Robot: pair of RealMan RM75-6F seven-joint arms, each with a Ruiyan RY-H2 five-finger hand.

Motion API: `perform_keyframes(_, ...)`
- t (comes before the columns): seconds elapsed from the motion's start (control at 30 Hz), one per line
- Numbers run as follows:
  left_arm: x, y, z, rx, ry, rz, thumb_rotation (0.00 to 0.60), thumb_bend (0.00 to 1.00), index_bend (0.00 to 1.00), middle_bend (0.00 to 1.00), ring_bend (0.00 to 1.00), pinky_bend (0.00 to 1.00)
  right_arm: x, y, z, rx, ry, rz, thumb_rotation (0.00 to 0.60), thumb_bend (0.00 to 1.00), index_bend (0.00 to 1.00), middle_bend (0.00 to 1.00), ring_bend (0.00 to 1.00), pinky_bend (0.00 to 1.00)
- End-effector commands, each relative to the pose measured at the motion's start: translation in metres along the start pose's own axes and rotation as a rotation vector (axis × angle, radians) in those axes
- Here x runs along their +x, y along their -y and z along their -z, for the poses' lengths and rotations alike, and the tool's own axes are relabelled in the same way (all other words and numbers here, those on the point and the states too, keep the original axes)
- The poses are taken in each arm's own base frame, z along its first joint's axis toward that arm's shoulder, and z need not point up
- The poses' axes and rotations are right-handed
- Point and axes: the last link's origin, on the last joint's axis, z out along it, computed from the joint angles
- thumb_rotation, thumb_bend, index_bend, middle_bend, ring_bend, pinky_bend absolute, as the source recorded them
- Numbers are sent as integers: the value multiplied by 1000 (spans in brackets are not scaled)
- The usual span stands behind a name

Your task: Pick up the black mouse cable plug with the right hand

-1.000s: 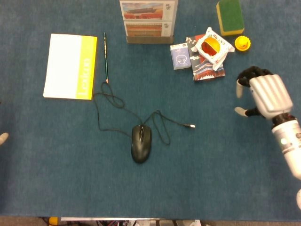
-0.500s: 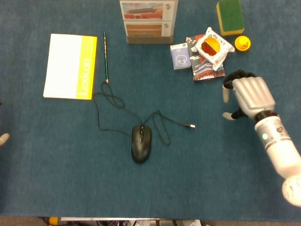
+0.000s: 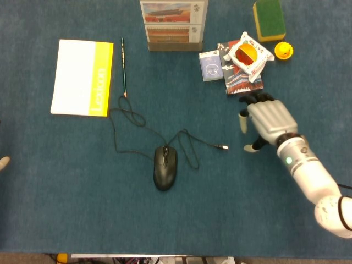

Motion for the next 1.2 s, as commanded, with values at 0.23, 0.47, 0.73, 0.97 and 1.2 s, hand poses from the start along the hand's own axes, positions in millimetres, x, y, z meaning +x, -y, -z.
perform_keyframes(0.23, 0, 4, 1, 4, 0, 9, 600, 0, 302, 189, 140, 329, -11, 15, -10, 33, 63, 80, 600, 0, 434, 43, 0, 30)
perform_keyframes(0.47, -1, 7, 3, 13, 1, 14, 600, 0, 302, 189, 140, 329, -14, 21, -18, 49, 64, 100, 600, 0, 412, 27, 0, 22)
perform_keyframes(0.73, -2, 10, 4, 18, 8, 17, 600, 0, 302, 189, 140, 329, -20, 31, -24, 95, 53, 155, 600, 49, 412, 4, 0, 11)
perform_keyframes(0.97, -2, 12, 6, 24, 8, 23, 600, 0, 302, 189, 141, 329, -23, 36, -27, 115, 48, 176, 600, 73, 412, 1, 0, 9)
perform_keyframes(1.2, -3, 14, 8, 30, 11, 28, 600, 0, 302, 189, 145, 329, -27, 39, -30, 127, 30, 213, 600, 138, 412, 0, 0, 9)
